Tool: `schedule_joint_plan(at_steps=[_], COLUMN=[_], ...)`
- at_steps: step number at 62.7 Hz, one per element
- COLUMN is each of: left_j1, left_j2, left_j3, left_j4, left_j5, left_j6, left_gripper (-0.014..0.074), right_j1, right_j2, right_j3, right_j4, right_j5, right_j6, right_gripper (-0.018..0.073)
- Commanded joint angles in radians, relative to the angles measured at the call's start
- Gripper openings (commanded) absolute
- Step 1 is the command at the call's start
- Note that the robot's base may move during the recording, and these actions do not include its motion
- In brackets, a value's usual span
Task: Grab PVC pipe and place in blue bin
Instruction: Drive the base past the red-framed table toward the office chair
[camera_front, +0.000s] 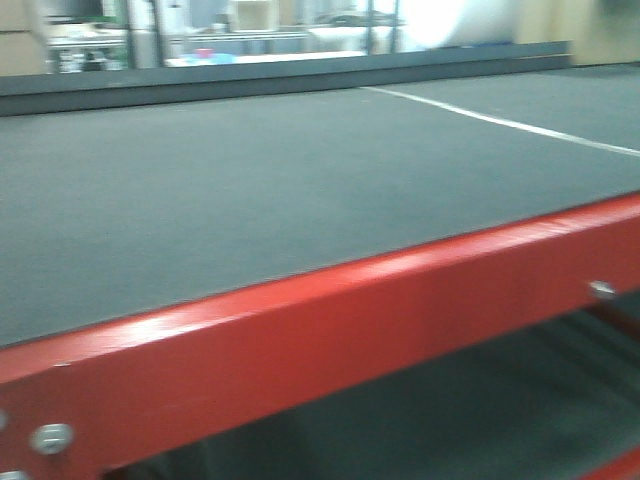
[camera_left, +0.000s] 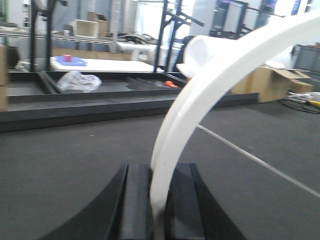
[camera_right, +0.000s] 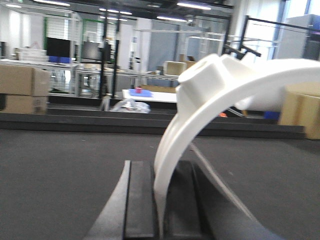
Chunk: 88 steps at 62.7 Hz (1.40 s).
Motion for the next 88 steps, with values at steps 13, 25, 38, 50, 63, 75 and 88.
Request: schedule_joint_plan(at_steps=[13, 25, 38, 50, 63, 75, 88], left_j1=[0.005, 0.005, 0.005, 0.005, 0.005, 0.005, 0.005], left_j2=[-0.003, -0.003, -0.003, -0.003, -0.003, -0.003, -0.003], left_j3=[0.002, 0.002, 0.002, 0.002, 0.002, 0.002, 0.002], left_j4=[-0.007, -0.007, -0.007, -0.007, -0.007, -0.007, -0.007], left_j5=[-0.021, -0.021, -0.021, -0.021, -0.021, -0.021, -0.021], left_j6=[-0.003, -0.003, -0.003, -0.003, -0.003, -0.003, -0.003], left_gripper=[-0.0111, -0.0111, -0.0111, -0.0111, -0.0111, -0.0111, -0.0111], right_j1=[0.002, 0.002, 0.002, 0.002, 0.002, 0.002, 0.002], right_j2=[-0.007, -0.007, -0.007, -0.007, -0.007, -0.007, -0.008], right_j3=[0.003, 0.003, 0.003, 0.003, 0.003, 0.003, 0.003], right_j4=[-0.008, -0.008, -0.008, -0.008, -0.008, -0.008, -0.008], right_j5=[-0.018, -0.018, -0.018, -0.018, -0.018, -0.021, -0.025], right_j6=[-0.003, -0.003, -0.003, -0.003, -0.003, -0.003, -0.003], right_gripper=[-0.0165, -0.0165, -0.0165, -0.0165, -0.0165, -0.0165, -0.0165])
